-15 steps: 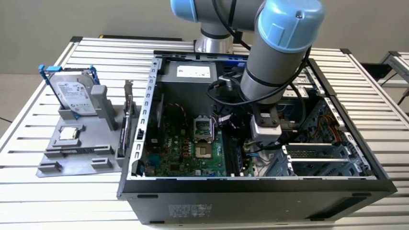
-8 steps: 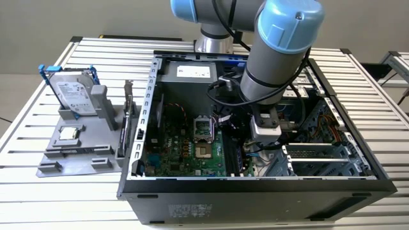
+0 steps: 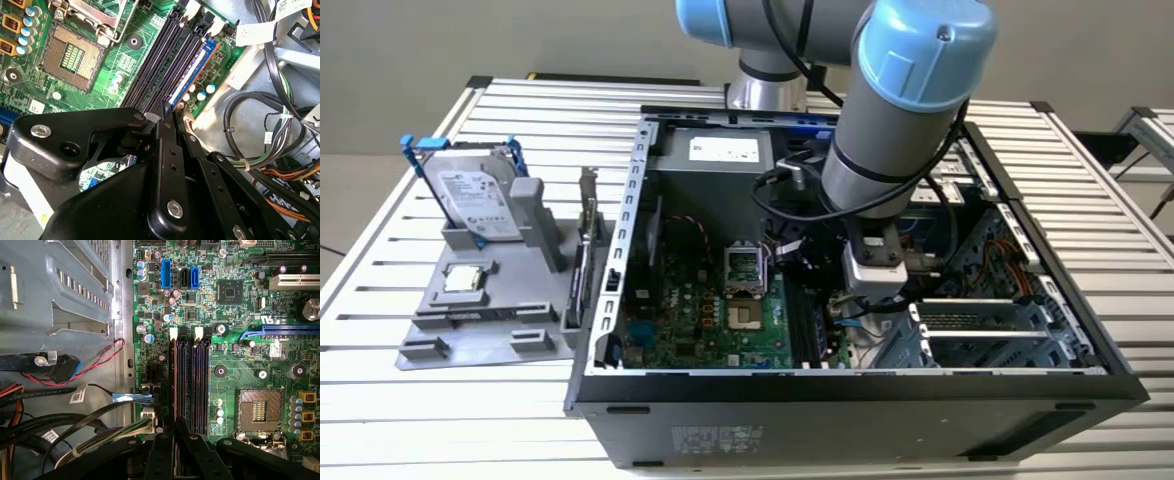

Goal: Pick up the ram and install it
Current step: 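Insert the ram into the slot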

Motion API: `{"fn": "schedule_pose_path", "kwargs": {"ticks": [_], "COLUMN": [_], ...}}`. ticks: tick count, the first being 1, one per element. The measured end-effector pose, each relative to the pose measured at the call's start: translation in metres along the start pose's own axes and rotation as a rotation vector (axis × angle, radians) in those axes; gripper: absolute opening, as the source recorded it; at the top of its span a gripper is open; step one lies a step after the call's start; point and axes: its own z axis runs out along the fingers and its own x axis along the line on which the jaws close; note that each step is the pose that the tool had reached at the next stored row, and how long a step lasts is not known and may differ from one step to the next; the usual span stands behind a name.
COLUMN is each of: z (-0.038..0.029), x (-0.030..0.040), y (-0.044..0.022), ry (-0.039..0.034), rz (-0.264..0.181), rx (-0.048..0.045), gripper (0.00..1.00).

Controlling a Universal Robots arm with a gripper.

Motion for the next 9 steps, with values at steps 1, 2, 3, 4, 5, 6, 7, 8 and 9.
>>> {"fn": "schedule_pose_path", "kwargs": {"ticks": [1, 2, 3, 4, 5, 6, 7, 8, 9], "z": [0.0000, 0.0000, 0.0000, 0.0000, 0.0000, 0.0000, 0.0001, 0.0001, 0.0001], "x": [0.0000, 0.0000, 0.0000, 0.0000, 0.0000, 0.0000, 0.0000, 0.0000, 0.0000], "y": [0.0000, 0.0000, 0.0000, 0.0000, 0.0000, 0.0000, 0.0000, 0.0000, 0.0000], "ry": [0.0000, 0.0000, 0.0000, 0.0000, 0.0000, 0.0000, 0.0000, 0.0000, 0.0000], "rz": [0.000, 0.000, 0.000, 0.000, 0.000, 0.000, 0.000, 0.000, 0.000], "rx": [-0.0001, 0.0000, 0.0000, 0.0000, -0.0001, 0.0000, 0.0000, 0.0000, 0.0000], "gripper": [0.00, 0.00, 0.00, 0.00, 0.00, 0.00, 0.00, 0.00, 0.00]}}
